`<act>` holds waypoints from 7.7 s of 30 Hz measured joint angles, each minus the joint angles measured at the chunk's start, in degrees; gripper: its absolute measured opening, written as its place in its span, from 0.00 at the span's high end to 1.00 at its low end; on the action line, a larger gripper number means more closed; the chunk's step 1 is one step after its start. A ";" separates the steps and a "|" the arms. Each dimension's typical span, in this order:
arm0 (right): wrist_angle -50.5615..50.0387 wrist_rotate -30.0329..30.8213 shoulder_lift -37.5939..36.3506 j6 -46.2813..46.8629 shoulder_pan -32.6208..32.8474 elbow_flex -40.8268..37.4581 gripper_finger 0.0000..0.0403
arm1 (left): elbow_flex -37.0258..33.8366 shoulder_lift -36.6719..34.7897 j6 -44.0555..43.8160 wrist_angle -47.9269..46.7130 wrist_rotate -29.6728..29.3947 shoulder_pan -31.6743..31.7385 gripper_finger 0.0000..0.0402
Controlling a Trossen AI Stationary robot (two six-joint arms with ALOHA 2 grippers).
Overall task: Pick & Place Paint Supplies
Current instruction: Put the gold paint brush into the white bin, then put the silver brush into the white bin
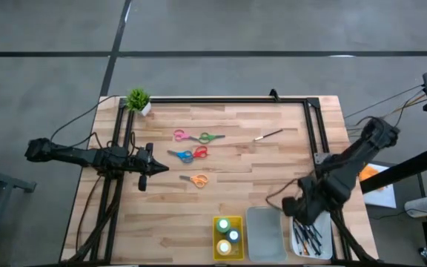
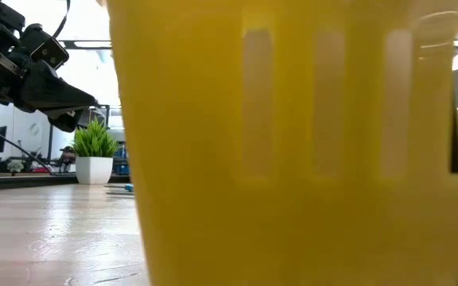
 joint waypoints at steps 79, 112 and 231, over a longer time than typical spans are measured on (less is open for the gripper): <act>-6.61 12.02 8.73 -6.29 10.21 -1.46 0.85 | 0.00 0.00 0.00 -0.02 0.00 0.01 1.00; 14.28 23.00 -13.43 -98.58 -45.42 -16.44 0.85 | 0.00 -0.01 0.00 -0.02 -0.02 0.00 1.00; 15.14 6.47 5.54 -108.18 -63.22 -5.62 0.96 | 0.00 0.00 0.00 -0.02 -0.01 0.00 1.00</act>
